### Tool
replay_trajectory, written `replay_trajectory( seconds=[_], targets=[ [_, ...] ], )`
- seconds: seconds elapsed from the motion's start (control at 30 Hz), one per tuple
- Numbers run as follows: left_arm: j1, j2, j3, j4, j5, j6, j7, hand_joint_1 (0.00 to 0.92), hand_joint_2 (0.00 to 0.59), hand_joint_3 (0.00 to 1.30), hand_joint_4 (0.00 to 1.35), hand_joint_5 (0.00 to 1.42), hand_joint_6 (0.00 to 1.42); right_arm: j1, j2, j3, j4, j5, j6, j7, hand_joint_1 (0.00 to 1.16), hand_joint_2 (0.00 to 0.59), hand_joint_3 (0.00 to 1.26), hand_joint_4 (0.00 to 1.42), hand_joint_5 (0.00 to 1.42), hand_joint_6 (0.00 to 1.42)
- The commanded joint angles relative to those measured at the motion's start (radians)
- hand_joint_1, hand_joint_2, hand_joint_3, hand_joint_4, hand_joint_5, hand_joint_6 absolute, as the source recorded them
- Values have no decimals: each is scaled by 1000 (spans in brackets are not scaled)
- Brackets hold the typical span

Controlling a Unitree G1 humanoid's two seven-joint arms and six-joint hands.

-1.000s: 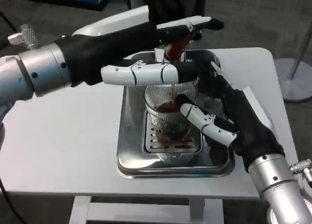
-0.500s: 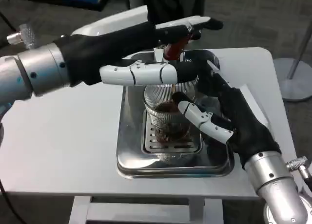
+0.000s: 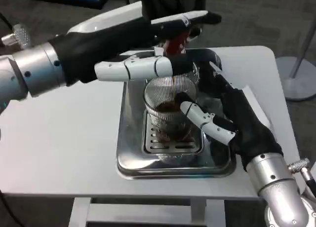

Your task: Grasp the cup under the faucet to collect the drink, then remove the cup.

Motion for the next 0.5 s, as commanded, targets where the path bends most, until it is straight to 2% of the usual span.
replay_trajectory(
  seconds=[0.03,0.5],
  targets=[
    [14,-3,23,12,-40,32,-21,0,182,71,0,62,216,0,8,9,-5,4,-19,-4,505,292,96,96,122,270],
    [-27,-56,116,20,-122,85,24,0,181,71,0,68,219,5,1,4,-11,4,-25,-3,507,292,96,105,122,268]
  ],
)
